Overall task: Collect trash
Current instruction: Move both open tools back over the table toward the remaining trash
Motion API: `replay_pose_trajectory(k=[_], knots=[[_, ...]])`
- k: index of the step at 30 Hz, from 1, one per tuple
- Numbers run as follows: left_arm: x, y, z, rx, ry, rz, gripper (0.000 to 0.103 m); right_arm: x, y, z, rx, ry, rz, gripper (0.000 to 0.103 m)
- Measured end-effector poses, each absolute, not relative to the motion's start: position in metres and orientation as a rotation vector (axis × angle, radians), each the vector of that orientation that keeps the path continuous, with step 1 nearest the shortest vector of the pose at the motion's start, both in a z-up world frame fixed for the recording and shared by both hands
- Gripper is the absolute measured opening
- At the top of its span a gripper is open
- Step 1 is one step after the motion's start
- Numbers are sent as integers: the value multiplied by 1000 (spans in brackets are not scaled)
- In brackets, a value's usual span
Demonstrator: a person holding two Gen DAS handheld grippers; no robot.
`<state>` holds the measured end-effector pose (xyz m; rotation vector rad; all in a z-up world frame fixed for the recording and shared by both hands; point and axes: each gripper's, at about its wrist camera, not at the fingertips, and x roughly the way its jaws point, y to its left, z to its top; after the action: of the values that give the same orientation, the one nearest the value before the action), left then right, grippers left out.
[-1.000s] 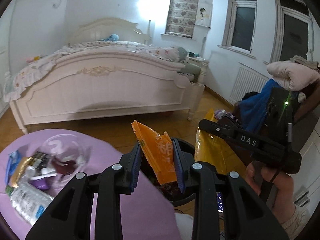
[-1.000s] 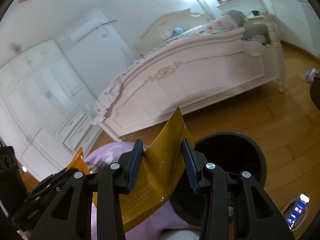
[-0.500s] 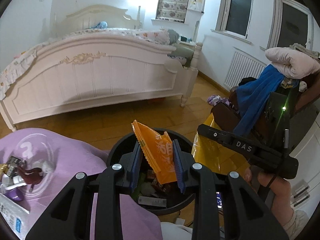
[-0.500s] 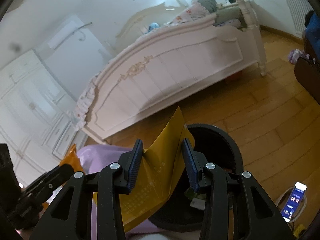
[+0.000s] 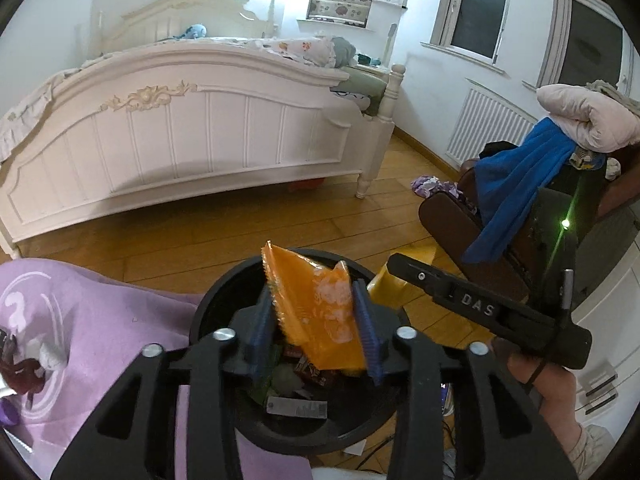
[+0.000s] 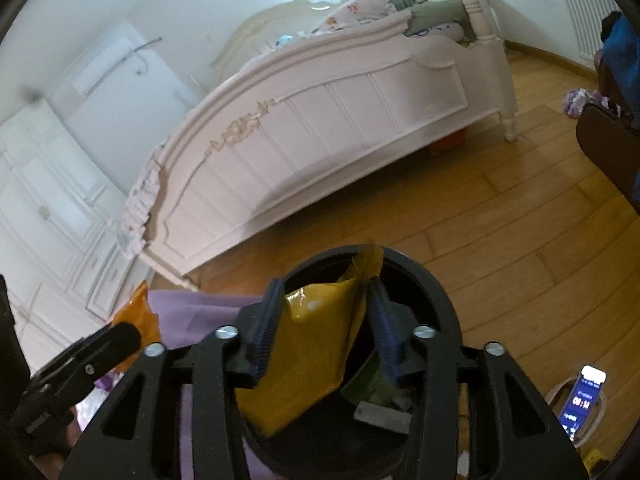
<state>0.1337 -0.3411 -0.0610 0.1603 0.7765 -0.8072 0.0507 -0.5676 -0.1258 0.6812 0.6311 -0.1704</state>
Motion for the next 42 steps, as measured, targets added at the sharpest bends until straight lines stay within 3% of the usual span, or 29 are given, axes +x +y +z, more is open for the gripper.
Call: replay_pose_trajectory(k=[2,4,5,14,26,28,30,42], knots=[[134,-341,-59,156,776,-797,58,48,-570,-126,696,612,-174,73],[132,-336,-56,151,762,-787,70,44,-570,-126,703,604,-175,75],[130,-333,-54,150,753,-786,71,43,-569,-125,707,605,-172,75],[120,-289,-37,89,730,-746,71,37,-541,-106,685,614,-110,75],[120,-142,-16,-98,694,-529,71,66,-438,-67,551,676,110,75],[116,-108,-18,-137,698,-460,71,72,-415,-63,546,698,172,75],[113,-80,-22,-177,705,-402,71,78,-392,-63,567,728,234,84],[114,13,-70,-378,826,-226,69,111,-280,-79,523,938,384,84]])
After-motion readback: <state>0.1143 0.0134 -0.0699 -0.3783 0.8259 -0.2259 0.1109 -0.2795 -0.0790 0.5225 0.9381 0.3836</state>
